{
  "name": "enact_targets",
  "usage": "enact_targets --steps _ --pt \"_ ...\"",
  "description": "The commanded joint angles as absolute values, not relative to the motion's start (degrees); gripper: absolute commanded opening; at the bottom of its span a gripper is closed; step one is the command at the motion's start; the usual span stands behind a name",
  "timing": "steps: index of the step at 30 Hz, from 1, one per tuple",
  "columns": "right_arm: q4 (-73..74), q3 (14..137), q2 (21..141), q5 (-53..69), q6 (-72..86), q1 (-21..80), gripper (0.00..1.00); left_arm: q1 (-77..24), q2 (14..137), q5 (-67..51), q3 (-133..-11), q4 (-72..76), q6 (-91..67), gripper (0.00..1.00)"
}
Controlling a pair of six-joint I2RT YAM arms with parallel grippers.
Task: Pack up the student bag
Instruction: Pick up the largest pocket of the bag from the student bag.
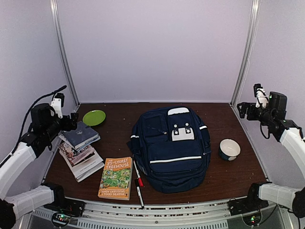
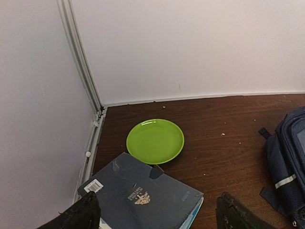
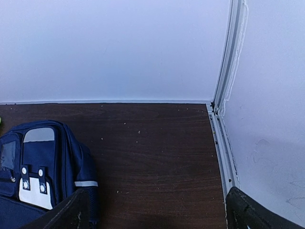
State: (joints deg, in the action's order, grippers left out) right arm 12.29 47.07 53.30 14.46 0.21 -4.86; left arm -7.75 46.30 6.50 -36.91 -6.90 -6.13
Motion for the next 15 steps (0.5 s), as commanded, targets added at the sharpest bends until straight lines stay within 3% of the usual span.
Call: enact_targets --steps 1,3,6,15 --pt "16.41 46.59 50.98 23.85 -9.52 -5.07 1.00 -8.42 49.33 -4.53 -40.99 -9.03 -5.06 0.82" --pt "19.83 47.20 50.45 34.11 -15.82 -4.86 0.99 -9.71 50.25 -8.60 -42.46 -9.45 -5.23 0.79" --pt "25.99 49.82 51.88 39.18 -21.84 -0.69 0.99 -13.35 50.23 -13.51 -43.11 -9.14 -4.60 0.79" --pt "38.39 54.15 57.52 26.29 -37.68 27.58 0.85 -34.34 53.94 -8.63 -51.76 -19.13 -2.74 0.71"
